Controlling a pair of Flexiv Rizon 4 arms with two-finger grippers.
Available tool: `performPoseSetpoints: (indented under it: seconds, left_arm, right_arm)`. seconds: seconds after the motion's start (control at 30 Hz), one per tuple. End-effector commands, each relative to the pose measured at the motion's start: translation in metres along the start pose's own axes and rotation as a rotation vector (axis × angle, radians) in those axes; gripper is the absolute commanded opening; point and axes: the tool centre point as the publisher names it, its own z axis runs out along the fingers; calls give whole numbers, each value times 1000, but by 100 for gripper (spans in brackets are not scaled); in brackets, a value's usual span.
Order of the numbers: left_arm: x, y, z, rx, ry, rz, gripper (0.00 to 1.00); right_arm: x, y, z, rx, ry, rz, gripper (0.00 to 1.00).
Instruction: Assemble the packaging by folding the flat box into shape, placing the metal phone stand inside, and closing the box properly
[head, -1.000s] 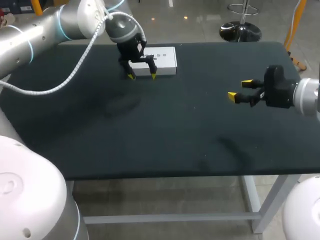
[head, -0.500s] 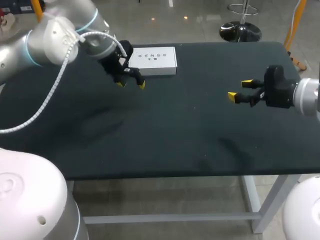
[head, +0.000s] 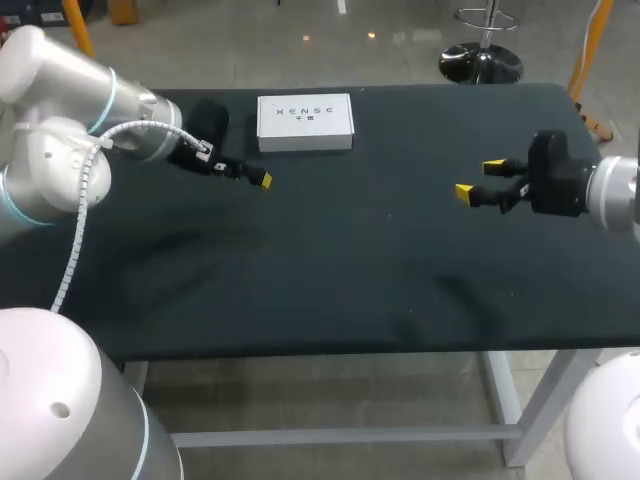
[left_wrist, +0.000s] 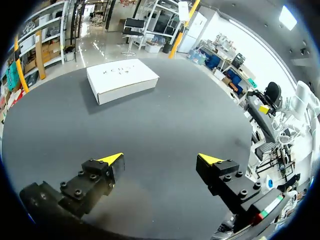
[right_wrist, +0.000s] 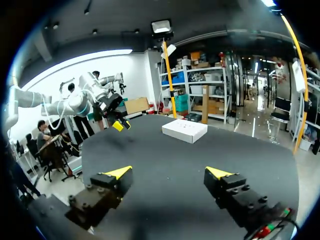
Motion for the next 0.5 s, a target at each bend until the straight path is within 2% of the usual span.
performPoseSetpoints:
  seconds: [0.03,0.3,0.5]
  left_arm:
    - [2,9,-11,249,14,15,100]
    - [11,19,-21,299,-33,87,100]
    - [13,18,-35,306,-19,109,100]
  right_arm:
    - [0,-1,-1,-6,2,-1,100]
    - [0,-1,-1,-6,2,-1,100]
    - [0,-1,-1,-6,2,-1,100]
